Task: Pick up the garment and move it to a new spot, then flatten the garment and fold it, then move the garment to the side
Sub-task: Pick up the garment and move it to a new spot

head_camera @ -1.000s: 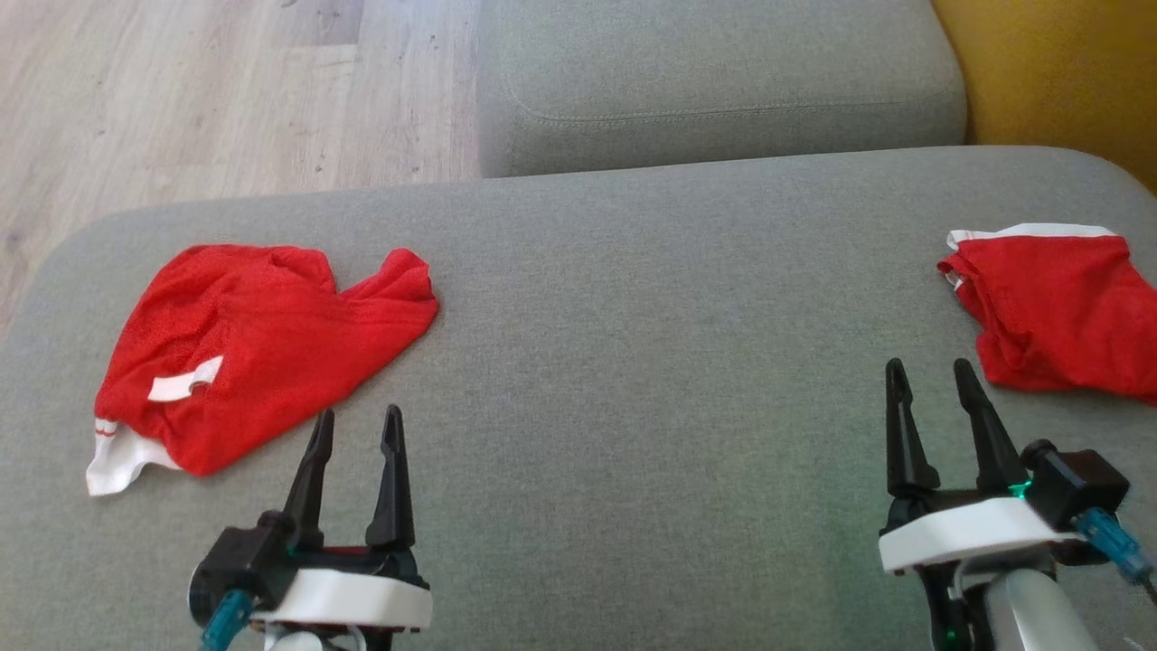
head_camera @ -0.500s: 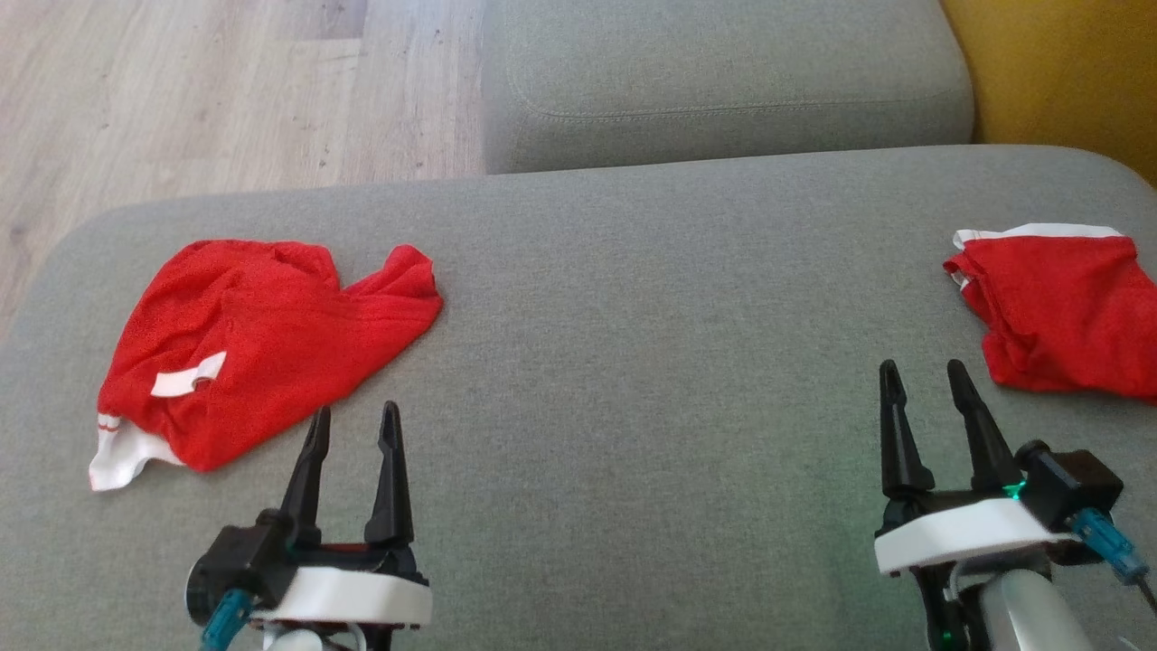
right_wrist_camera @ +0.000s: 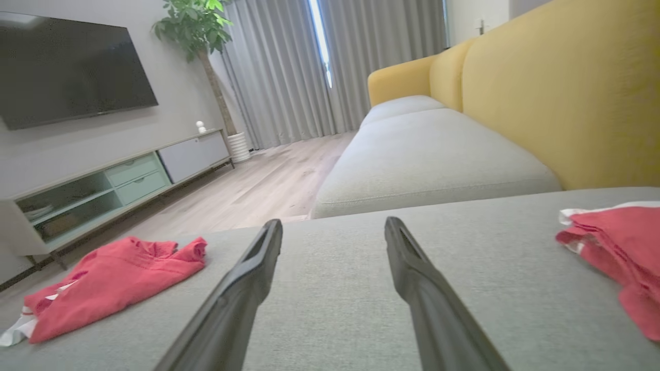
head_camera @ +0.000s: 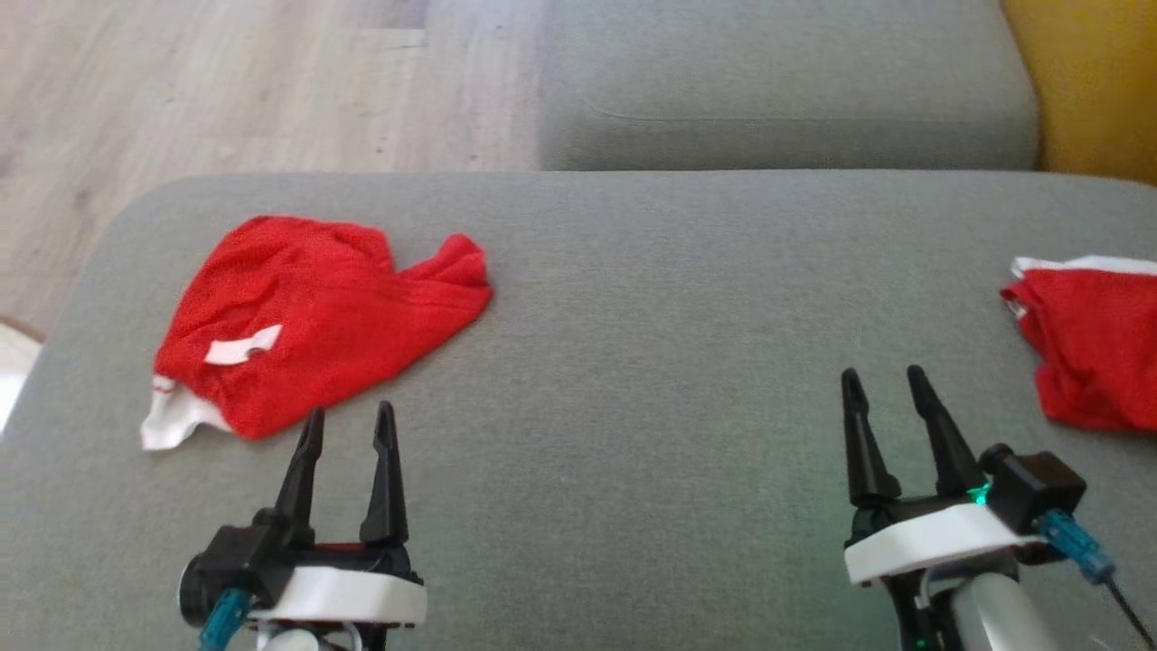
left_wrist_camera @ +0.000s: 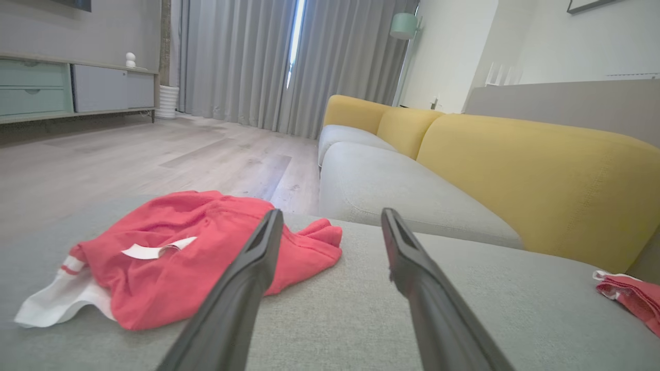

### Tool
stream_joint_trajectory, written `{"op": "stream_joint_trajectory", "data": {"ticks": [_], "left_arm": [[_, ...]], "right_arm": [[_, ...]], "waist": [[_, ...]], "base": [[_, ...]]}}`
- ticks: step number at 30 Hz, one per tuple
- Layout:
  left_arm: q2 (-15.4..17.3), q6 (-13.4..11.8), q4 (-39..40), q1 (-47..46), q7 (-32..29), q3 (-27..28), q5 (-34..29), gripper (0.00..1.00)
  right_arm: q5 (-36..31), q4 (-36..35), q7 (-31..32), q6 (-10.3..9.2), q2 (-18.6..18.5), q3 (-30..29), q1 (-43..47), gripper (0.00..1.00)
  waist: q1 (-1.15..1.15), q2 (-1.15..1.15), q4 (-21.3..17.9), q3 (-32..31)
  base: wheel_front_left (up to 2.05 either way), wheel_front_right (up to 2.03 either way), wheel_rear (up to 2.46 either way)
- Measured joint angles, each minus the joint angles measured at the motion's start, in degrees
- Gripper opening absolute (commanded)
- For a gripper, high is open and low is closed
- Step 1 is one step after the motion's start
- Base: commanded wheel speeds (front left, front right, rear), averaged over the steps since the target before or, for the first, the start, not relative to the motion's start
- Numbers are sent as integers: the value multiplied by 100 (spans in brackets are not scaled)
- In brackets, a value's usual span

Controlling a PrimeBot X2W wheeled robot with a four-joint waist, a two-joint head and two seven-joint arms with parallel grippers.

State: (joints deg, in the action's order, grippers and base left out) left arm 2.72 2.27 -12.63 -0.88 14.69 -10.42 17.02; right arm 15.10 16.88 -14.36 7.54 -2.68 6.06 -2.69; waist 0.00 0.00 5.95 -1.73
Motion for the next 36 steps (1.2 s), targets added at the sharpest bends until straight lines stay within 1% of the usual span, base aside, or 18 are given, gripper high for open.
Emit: {"op": "stream_joint_trajectory", "data": {"ticks": [11, 17, 21, 25, 30, 33, 36], "left_arm": [[4, -22, -49, 22, 0, 305, -147, 100], [5, 11, -54, 106, 0, 387, -248, 100], [9, 33, -55, 181, 0, 531, -298, 100], [8, 97, -54, 199, 0, 623, -320, 100], [12, 240, -74, 122, 0, 699, -495, 100], [79, 341, -309, -264, 0, 680, -508, 100], [294, 430, -705, -966, -115, 490, -537, 100]], "right_arm": [[189, 79, 0, 0, 0, 495, 162, 100], [315, 113, 0, 0, 0, 672, 226, 100], [376, 124, 0, 0, 0, 768, 226, 100], [388, 123, 0, 0, 0, 811, 225, 100], [393, 123, 0, 0, 0, 790, 214, 100], [283, 115, 0, 0, 0, 703, 179, 100], [152, 81, 0, 0, -1, 566, 47, 100]], "waist": [[0, 0, 797, -154], [0, 0, 1258, -235], [0, 0, 1479, -269], [-1, 0, 1522, -238], [0, 0, 1430, -41], [0, 0, 1322, 150], [1, 0, 1188, 388]], "base": [[0, 0, 0], [0, 0, 0], [0, 0, 0], [0, 0, 0], [0, 0, 0], [0, 0, 0], [0, 0, 0]]}}
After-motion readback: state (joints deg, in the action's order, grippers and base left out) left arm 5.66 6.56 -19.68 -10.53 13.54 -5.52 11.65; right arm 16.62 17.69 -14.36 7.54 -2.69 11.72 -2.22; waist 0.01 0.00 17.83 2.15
